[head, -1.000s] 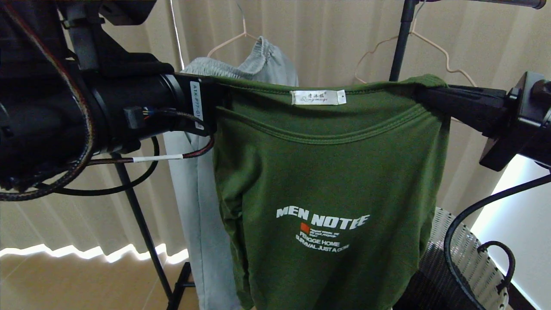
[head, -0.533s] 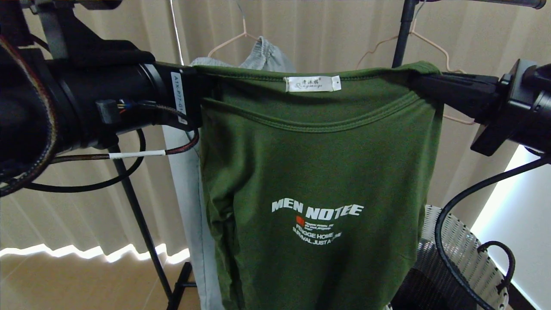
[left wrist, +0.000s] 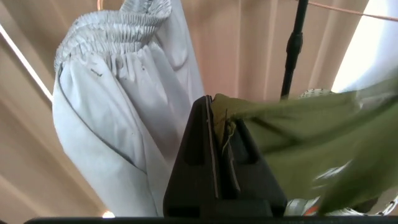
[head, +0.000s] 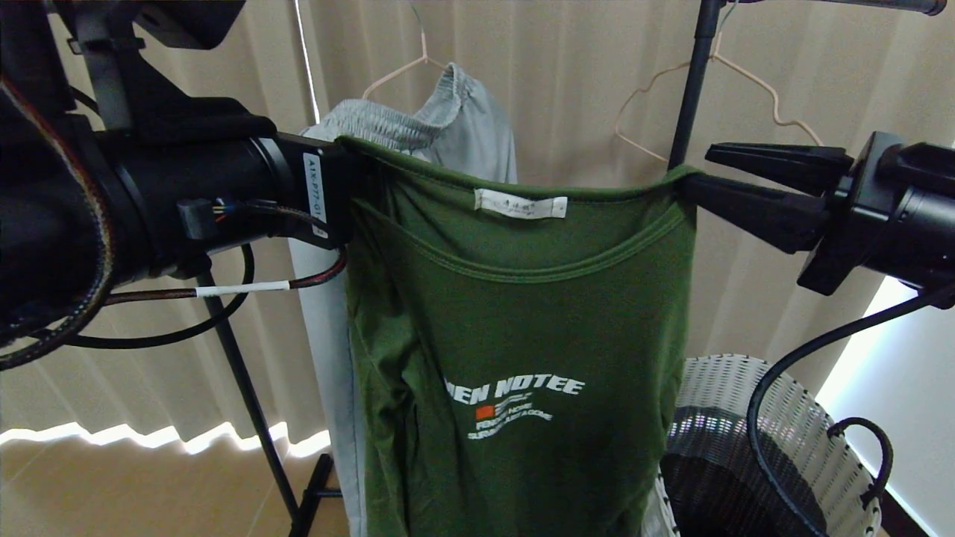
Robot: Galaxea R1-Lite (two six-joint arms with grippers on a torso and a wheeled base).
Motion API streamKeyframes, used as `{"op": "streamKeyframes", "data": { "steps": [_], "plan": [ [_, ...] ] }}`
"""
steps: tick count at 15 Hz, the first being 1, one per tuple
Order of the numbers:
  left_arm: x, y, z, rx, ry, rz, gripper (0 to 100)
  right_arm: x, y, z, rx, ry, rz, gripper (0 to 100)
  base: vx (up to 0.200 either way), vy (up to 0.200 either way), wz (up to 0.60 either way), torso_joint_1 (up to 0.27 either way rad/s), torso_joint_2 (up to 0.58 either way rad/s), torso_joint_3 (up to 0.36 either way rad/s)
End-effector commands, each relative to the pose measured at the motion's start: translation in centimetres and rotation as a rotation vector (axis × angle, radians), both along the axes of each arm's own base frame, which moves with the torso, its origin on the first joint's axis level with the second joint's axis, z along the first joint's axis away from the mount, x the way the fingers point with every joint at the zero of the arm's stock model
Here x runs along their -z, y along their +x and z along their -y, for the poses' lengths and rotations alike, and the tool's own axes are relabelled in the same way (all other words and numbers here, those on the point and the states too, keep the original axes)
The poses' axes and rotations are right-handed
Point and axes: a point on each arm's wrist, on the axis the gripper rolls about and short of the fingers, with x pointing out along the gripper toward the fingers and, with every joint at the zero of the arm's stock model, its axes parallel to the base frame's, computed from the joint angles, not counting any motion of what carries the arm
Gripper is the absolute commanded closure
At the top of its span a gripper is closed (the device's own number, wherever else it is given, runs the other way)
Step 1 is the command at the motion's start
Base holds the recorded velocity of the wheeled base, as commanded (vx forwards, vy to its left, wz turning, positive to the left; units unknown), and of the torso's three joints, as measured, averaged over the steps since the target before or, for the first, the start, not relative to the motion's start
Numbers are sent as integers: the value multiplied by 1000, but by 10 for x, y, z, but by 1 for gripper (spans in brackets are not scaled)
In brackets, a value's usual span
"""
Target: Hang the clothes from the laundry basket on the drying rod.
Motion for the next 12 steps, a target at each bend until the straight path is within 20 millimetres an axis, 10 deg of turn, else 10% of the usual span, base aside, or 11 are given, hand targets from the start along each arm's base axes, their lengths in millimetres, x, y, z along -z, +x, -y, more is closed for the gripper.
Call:
{"op": "streamKeyframes", "data": {
  "steps": [1,12],
  "plan": [
    [2,2,-1,-12,6,-5,100,5,-2,1,-1,-4,-8,0,0,0,0,0,0,0],
    [38,-7,-38,-249,84,-68,100,50,-46,52,168,-126,-10,0,0,0,0,0,0,0]
  ]
}}
